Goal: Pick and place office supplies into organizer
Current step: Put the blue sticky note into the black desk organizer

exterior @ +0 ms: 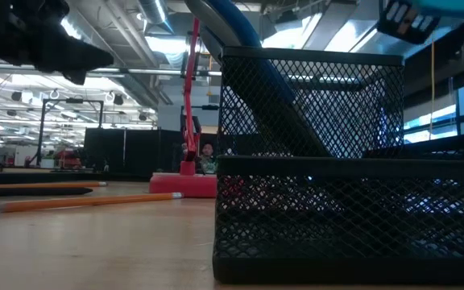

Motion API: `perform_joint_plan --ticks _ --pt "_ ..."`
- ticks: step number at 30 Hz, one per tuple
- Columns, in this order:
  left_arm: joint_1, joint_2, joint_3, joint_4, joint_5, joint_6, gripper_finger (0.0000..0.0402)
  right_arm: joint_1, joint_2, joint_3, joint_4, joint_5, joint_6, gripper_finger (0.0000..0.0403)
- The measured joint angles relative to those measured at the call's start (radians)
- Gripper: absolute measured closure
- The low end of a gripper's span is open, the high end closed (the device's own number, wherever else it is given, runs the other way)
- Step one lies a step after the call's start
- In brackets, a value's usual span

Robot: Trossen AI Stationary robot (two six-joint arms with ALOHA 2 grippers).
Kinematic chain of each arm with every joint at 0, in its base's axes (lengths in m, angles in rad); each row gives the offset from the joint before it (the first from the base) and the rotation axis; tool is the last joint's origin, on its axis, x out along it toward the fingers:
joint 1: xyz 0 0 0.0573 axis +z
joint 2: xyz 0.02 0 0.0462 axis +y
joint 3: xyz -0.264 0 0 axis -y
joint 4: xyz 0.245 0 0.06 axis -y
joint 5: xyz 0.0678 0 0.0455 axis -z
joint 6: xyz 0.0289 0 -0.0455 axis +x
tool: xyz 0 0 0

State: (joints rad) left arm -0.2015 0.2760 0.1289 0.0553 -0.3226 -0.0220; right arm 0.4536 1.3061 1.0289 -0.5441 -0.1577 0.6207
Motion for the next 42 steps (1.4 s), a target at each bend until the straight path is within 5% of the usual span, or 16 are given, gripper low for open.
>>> perform_joint_plan --ticks 10,28,42 --pt "0.009 0.000 -0.007 0.002 -0.001 -0.019 0.0355 0.042 0.188 0.017 0.045 0.000 0.112 0.0393" --pt "0.008 0.001 -0.007 -0.007 0.000 -0.018 0.0355 0.075 0.191 -0.271 0.530 -0.029 0.191 0.0393" --pt "0.008 0.001 -0.007 -0.007 0.001 -0.017 0.0355 0.074 0.191 -0.399 0.710 -0.020 0.210 0.0393"
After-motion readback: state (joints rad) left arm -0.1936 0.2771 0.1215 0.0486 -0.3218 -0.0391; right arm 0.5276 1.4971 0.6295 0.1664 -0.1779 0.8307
